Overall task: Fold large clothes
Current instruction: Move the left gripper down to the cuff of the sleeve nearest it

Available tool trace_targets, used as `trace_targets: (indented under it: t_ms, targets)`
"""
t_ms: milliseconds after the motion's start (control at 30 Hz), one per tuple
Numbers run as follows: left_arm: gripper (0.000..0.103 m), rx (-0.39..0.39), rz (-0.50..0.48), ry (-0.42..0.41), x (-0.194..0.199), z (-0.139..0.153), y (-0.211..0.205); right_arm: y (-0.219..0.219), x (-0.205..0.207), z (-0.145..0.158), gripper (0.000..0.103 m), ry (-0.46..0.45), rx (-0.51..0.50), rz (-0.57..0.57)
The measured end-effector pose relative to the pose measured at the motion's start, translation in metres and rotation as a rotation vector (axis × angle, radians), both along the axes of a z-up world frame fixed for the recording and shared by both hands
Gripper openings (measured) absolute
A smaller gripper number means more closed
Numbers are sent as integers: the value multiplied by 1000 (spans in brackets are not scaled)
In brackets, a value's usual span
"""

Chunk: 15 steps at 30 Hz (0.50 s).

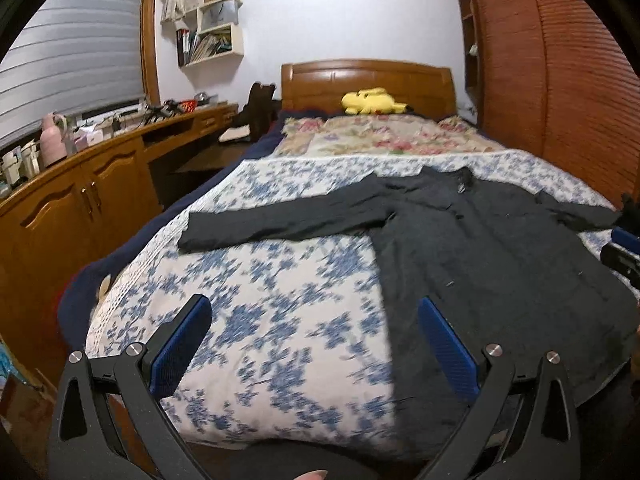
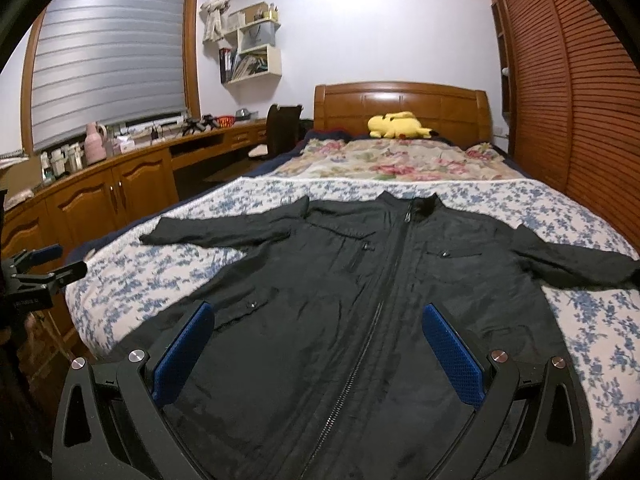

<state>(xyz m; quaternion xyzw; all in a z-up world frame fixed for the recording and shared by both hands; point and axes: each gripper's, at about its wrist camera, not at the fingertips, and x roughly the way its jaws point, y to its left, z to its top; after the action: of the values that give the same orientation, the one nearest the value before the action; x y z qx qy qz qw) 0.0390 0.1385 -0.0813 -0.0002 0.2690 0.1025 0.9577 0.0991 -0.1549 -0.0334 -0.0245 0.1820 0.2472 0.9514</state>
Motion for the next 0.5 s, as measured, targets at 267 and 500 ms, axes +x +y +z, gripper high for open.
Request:
trace_targets:
  t_ms: [267, 500]
  targets:
    - [103, -68, 12, 83, 27, -22, 54, 22, 36, -11, 103, 31, -99, 23]
    - [103, -86, 83, 94, 50, -24, 104, 30, 61, -4, 103, 46, -100, 57]
